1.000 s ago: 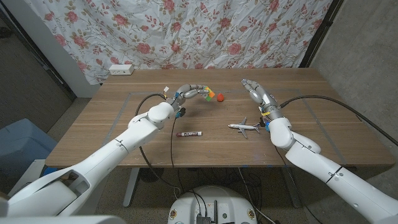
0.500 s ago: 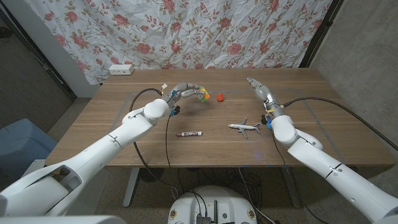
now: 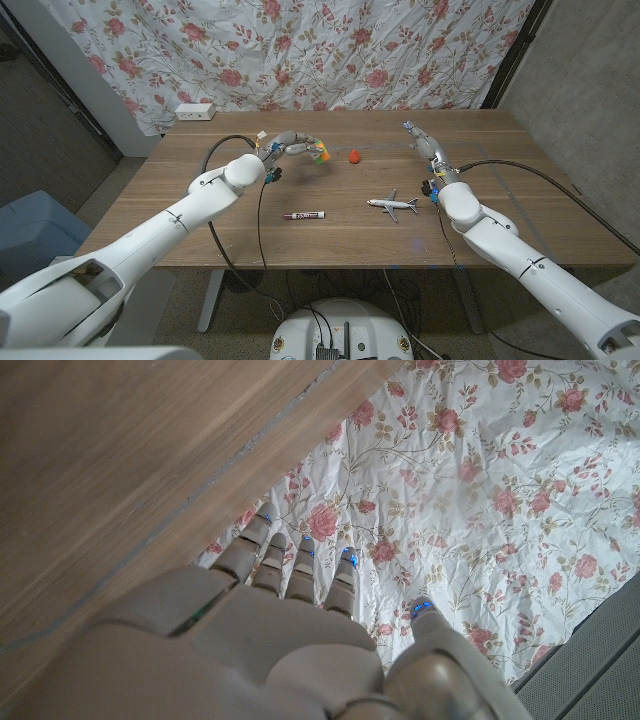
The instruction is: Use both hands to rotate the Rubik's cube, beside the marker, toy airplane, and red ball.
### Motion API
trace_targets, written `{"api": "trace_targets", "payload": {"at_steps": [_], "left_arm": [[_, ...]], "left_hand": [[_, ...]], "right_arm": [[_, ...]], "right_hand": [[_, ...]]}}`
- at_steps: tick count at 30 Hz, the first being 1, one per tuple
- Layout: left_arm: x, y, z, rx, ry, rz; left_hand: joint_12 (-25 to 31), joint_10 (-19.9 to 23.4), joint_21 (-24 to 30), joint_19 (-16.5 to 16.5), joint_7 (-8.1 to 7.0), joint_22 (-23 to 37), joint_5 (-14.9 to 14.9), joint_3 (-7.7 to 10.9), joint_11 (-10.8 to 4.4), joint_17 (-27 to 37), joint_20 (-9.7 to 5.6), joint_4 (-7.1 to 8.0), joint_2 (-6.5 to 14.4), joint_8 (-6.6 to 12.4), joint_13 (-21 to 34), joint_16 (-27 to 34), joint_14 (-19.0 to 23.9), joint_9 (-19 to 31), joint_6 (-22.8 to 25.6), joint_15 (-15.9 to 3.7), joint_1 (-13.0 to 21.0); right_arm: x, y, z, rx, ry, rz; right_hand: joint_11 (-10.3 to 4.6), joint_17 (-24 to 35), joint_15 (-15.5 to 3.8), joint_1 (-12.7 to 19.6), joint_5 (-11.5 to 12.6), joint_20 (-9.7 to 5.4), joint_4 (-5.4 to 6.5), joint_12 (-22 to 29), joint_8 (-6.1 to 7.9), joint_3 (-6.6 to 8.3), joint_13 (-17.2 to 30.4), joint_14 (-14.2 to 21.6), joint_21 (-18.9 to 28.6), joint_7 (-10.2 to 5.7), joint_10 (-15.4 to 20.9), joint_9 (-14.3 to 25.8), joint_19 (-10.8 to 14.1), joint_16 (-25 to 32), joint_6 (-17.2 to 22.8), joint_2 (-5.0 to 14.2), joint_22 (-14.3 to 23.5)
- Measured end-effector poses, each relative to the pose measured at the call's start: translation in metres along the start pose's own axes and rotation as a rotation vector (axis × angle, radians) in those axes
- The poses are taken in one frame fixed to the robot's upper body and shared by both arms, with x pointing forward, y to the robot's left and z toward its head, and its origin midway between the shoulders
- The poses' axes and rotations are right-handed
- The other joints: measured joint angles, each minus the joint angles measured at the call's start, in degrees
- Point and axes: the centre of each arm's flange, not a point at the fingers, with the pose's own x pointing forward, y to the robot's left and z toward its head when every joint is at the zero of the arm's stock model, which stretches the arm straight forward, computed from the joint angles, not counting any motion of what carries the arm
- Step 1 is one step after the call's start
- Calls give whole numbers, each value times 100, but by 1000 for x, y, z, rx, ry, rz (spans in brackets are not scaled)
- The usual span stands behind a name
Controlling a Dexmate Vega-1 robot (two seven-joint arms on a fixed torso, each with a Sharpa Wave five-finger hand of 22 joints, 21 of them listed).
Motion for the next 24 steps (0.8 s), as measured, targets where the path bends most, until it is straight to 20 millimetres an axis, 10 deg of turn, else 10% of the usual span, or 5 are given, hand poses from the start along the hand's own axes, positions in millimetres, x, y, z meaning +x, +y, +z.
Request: {"api": "trace_targets", "payload": {"at_steps": [24], "left_arm": [[-2,11,1,272,-24,-21]], "left_hand": [[0,2,0,0,-21,0,-5,22,2,1,0,-23,-1,-6,0,0,0,3,21,0,1]], "right_arm": [[9,-10,-25,244,2,-20]], "right_hand": [[-125,-53,-238,-61,24,-117,-19,-26,0,-19,1,29,-49,125,79,1,-55,0,-141,-61,0]]}}
